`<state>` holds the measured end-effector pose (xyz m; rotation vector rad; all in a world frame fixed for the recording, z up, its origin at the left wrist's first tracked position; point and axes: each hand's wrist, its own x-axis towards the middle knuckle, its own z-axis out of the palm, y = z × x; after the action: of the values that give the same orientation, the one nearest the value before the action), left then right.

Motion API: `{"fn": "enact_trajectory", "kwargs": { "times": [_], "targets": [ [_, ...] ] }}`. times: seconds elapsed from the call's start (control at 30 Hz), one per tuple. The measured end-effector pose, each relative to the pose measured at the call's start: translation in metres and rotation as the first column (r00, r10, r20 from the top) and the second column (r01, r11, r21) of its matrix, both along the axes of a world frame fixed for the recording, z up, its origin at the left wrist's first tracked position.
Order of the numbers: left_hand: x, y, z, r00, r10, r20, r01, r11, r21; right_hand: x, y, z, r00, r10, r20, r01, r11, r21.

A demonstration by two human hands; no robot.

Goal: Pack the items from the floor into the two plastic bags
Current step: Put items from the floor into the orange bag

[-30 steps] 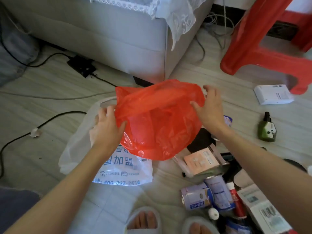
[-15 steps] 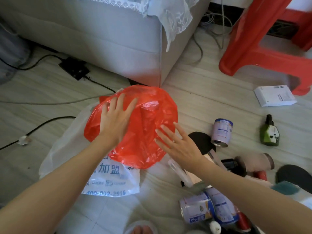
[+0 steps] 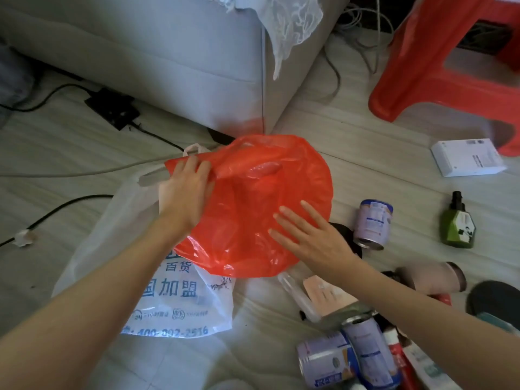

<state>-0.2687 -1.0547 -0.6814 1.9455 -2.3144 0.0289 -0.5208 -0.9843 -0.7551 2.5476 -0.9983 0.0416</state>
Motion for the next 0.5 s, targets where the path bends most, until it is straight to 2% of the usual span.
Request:
{"fn": "enact_trajectory", "kwargs": {
  "times": [0.13,0.17,0.27,0.37,0.43,0.5],
  "targets": [
    [0.002,-0.010,0.023,0.954,0.263,-0.142,-0.275,0.959,-0.074,-0.003,-0.012,-0.012,0.992,-0.102,-0.068,0.107,0.991,0.077],
    [0.004,-0.010,0.026,0.945,0.286,-0.159,-0.301,0.951,-0.077,-0.008,-0.014,-0.012,0.988,-0.127,-0.082,0.136,0.985,0.110],
    [0.004,0.002,0.024,0.973,0.211,-0.096,-0.210,0.978,0.017,-0.017,-0.012,-0.006,0.979,-0.196,-0.050,0.200,0.974,0.104],
    [-0.002,0.022,0.014,0.974,0.195,-0.114,-0.184,0.978,0.102,-0.018,0.004,0.001,0.969,-0.219,0.116,0.209,0.974,0.091],
    [-0.007,0.040,0.010,0.959,0.202,-0.196,-0.193,0.979,0.065,-0.015,0.023,0.004,0.933,-0.319,0.169,0.278,0.933,0.227],
    [-0.014,0.066,0.003,0.955,0.139,-0.262,-0.156,0.987,-0.046,-0.012,0.047,0.006,0.862,-0.459,0.214,0.354,0.848,0.394]
  ]
}}
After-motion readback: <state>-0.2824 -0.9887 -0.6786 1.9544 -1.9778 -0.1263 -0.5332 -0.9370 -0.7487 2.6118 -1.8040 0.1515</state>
